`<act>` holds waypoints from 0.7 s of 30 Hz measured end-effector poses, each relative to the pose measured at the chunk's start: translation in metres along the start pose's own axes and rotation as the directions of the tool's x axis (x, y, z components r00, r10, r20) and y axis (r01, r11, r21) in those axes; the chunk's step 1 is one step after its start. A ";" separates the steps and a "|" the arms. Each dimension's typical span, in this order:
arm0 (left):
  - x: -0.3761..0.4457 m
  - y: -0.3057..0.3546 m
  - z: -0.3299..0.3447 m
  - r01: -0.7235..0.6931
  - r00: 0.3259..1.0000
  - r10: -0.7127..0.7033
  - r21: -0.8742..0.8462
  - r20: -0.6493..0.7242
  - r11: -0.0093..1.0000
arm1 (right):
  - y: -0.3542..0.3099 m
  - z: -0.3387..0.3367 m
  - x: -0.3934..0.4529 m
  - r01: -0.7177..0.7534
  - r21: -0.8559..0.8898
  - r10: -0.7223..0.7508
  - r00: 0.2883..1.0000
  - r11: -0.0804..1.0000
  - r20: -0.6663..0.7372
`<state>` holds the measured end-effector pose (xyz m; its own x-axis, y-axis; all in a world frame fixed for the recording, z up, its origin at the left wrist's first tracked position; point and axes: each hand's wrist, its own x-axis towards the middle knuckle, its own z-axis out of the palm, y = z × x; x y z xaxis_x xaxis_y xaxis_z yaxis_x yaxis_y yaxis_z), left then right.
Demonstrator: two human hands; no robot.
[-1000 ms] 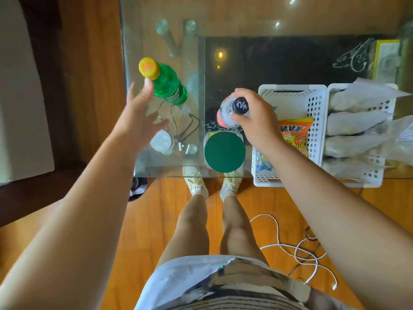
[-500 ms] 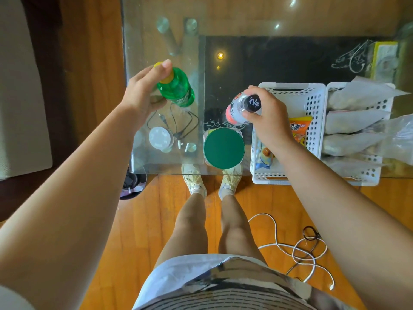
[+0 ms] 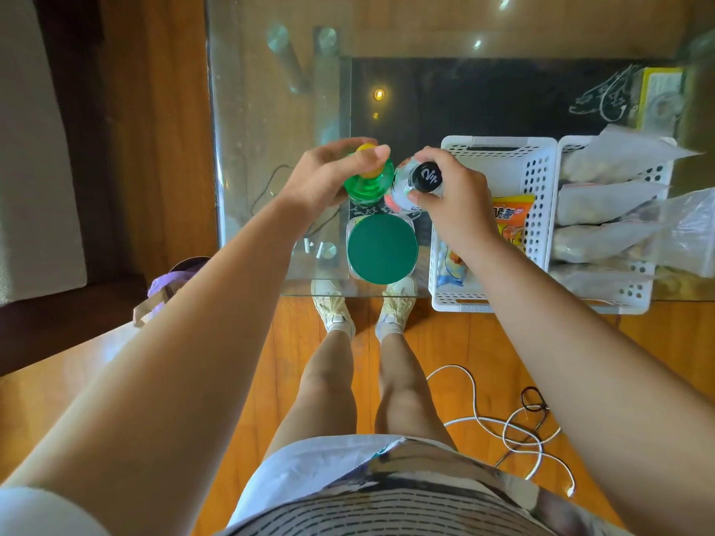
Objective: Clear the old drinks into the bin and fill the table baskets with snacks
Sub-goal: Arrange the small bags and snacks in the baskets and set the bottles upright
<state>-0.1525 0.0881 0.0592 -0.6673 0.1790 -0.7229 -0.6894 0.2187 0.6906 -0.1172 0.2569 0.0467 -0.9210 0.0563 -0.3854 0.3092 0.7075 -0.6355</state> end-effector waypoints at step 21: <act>-0.013 -0.091 0.032 0.416 0.908 -0.415 -0.187 0.045 0.890 | 0.012 -0.004 0.007 0.039 0.030 -0.041 0.997 0.999 0.066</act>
<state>-0.0721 0.0962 0.0047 -0.3072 0.1147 -0.9447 -0.9438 0.0900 0.3179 -0.1210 0.2692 0.0390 -0.9153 -0.0190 -0.4022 0.2801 0.6875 -0.6699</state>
